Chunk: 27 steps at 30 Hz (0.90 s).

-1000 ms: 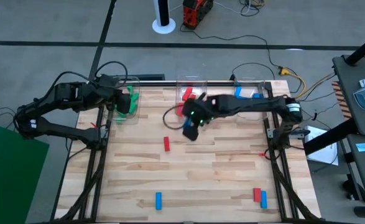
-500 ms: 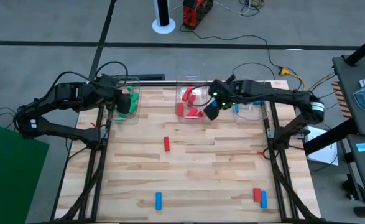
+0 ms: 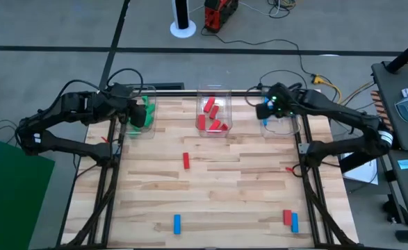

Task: Sort blocks
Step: Put the blue wooden block into the right transparent bin

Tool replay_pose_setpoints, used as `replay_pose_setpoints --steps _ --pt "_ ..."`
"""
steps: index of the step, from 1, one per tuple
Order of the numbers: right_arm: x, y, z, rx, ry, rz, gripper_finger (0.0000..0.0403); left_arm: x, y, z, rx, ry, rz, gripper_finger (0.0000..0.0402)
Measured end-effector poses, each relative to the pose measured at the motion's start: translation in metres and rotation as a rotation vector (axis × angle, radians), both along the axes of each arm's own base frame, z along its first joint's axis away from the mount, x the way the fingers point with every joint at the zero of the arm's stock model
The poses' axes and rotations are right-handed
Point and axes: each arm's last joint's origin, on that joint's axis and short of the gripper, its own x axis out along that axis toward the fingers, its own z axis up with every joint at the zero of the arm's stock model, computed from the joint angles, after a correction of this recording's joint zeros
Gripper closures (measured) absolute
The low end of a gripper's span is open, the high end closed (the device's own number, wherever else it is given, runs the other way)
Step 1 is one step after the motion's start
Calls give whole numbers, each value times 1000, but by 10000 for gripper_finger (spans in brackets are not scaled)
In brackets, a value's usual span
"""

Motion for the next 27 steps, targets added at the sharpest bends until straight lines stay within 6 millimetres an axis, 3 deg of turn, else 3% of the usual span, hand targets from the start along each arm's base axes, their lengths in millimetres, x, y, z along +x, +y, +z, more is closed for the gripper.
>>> replay_pose_setpoints --steps 5,11,19,27 --pt "-28 -2 -8 26 -39 -180 123 0 0 0 1 0 0 248" --pt "-48 -6 -26 60 -22 -302 123 0 0 0 1 0 0 248" --pt "-59 -9 -59 99 97 -330 123 0 0 0 1 1 0 248" --pt "-60 -9 -73 110 150 -316 121 0 0 0 2 1 0 248"
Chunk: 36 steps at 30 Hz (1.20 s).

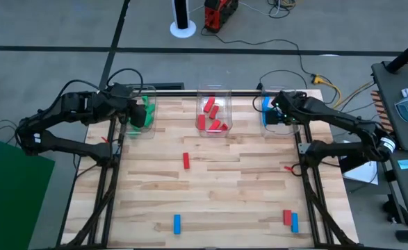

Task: Sort blocks
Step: Put the blue wooden block into the right transparent bin, then put the red wooden block into the middle transparent bin

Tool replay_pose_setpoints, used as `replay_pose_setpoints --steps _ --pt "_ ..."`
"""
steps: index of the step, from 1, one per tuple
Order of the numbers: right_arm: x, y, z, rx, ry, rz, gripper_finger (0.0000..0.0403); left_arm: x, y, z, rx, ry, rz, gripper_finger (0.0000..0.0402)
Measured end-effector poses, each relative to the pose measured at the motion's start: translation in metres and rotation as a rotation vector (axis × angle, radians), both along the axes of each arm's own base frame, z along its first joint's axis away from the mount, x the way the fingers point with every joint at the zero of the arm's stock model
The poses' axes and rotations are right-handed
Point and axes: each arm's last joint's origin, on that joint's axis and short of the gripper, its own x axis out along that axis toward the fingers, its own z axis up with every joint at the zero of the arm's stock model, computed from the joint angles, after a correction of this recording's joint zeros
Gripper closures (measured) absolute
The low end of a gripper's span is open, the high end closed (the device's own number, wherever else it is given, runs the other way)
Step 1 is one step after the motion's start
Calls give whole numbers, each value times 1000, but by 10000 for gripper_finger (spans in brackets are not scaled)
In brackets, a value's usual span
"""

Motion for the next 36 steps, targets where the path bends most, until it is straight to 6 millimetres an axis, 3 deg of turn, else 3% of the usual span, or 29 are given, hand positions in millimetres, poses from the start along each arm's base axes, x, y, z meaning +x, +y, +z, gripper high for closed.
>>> replay_pose_setpoints --steps 7,18,22,36 --pt "1 -2 1 -22 -9 15 96 0 0 0 0 0 0 248" --pt "2 -1 4 -24 -24 35 153 0 0 0 0 0 0 248" --pt "7 4 22 -68 -80 90 177 0 0 0 -2 -3 2 248" --pt "40 21 113 -254 -304 296 253 11 -1 -4 -130 -80 49 248"
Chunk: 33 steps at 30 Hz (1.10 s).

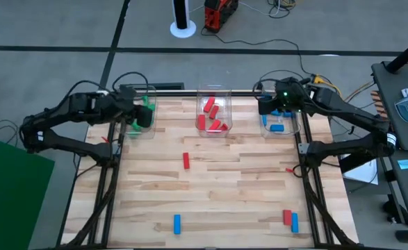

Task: Sort blocks
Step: Put the red wooden block into the middle transparent bin

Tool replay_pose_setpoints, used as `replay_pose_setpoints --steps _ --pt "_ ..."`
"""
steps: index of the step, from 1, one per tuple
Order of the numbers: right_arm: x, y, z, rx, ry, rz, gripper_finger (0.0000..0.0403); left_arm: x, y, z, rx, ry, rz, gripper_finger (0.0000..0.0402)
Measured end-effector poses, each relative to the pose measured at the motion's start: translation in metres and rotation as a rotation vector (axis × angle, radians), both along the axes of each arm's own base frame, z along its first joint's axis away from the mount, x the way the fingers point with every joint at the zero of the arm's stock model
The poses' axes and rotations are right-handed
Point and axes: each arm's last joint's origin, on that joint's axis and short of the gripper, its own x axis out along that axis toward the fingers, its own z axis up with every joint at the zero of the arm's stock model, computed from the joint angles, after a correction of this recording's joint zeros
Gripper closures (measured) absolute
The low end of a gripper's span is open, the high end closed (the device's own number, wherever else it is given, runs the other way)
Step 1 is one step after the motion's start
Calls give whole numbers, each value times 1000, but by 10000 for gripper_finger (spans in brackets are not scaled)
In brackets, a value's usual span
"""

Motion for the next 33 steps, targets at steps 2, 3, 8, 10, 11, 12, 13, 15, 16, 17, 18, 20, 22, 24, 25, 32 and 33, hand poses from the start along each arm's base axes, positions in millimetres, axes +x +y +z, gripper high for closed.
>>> replay_pose_setpoints --steps 2,3,8,10,11,12,13,15,16,17,18,20,22,24,25,32,33 --pt "3 1 8 -15 -16 18 264 7 -2 -2 -29 -10 11 248" --pt "5 2 11 -20 -22 26 269 11 -4 -4 -42 -12 12 248" --pt "11 4 17 -25 -33 50 292 33 -18 -14 -130 -17 24 248" --pt "13 5 15 -19 -28 57 299 44 -27 -20 -163 -7 19 248" --pt "14 6 15 -17 -26 60 301 49 -32 -23 -179 4 18 248" --pt "15 7 14 -14 -21 64 304 54 -37 -27 -193 18 19 248" --pt "17 7 13 -9 -19 67 306 58 -42 -31 -205 33 19 248" --pt "20 9 11 -1 -14 72 307 68 -51 -38 -224 53 20 248" --pt "21 9 10 1 -10 78 307 72 -55 -42 -233 67 24 248" --pt "23 10 10 3 -7 83 307 77 -59 -46 -239 82 28 249" --pt "24 10 9 5 -3 87 305 82 -63 -50 -247 92 35 249" --pt "26 11 7 7 3 95 302 90 -69 -58 -263 119 42 252" --pt "26 12 7 6 6 102 298 98 -73 -66 -274 142 57 258" --pt "27 12 7 -4 14 118 293 106 -76 -74 -283 162 85 265" --pt "26 12 7 -12 23 131 291 110 -77 -79 -292 170 104 269" --pt "25 13 7 -70 97 237 273 149 -87 -111 -409 146 162 287" --pt "25 13 6 -76 108 250 270 155 -89 -117 -420 140 174 288"
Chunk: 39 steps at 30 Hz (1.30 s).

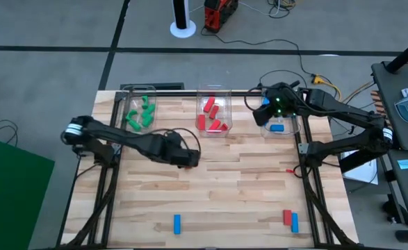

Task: Sort blocks
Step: Put the red wooden block into the middle transparent bin

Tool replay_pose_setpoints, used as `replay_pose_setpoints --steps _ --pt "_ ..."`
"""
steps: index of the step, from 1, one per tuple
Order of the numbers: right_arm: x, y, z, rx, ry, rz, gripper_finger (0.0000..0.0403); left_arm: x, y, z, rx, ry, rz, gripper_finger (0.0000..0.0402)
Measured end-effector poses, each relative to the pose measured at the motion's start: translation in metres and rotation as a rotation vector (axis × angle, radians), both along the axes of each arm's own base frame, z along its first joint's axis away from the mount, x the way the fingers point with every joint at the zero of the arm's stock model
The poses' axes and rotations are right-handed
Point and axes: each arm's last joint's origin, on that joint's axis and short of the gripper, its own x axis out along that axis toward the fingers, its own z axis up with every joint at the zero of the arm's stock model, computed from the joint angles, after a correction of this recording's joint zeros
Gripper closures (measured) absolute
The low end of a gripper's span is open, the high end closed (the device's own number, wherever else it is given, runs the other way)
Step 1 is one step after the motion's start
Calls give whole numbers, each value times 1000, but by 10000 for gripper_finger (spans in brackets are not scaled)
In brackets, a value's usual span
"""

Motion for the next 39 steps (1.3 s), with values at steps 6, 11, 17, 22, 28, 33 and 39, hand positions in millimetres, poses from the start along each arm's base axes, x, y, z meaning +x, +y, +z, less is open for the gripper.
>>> replay_pose_setpoints --steps 6,11,17,22,28,33,39 --pt "-2 1 -2 -32 64 72 251 21 -1 -41 -69 131 103 284" --pt "-2 1 -2 -68 96 133 231 34 5 -61 -73 153 137 251" --pt "-2 1 -2 -77 105 149 211 42 14 -79 -44 220 124 203" --pt "-2 1 -2 -73 102 144 201 49 21 -95 -29 251 110 192" --pt "-2 1 -2 -68 97 134 200 55 24 -113 -22 302 98 191" --pt "-2 1 -2 -61 90 123 198 62 24 -130 -50 320 42 191" --pt "-2 1 -2 -45 79 110 197 66 23 -144 -55 341 41 191"
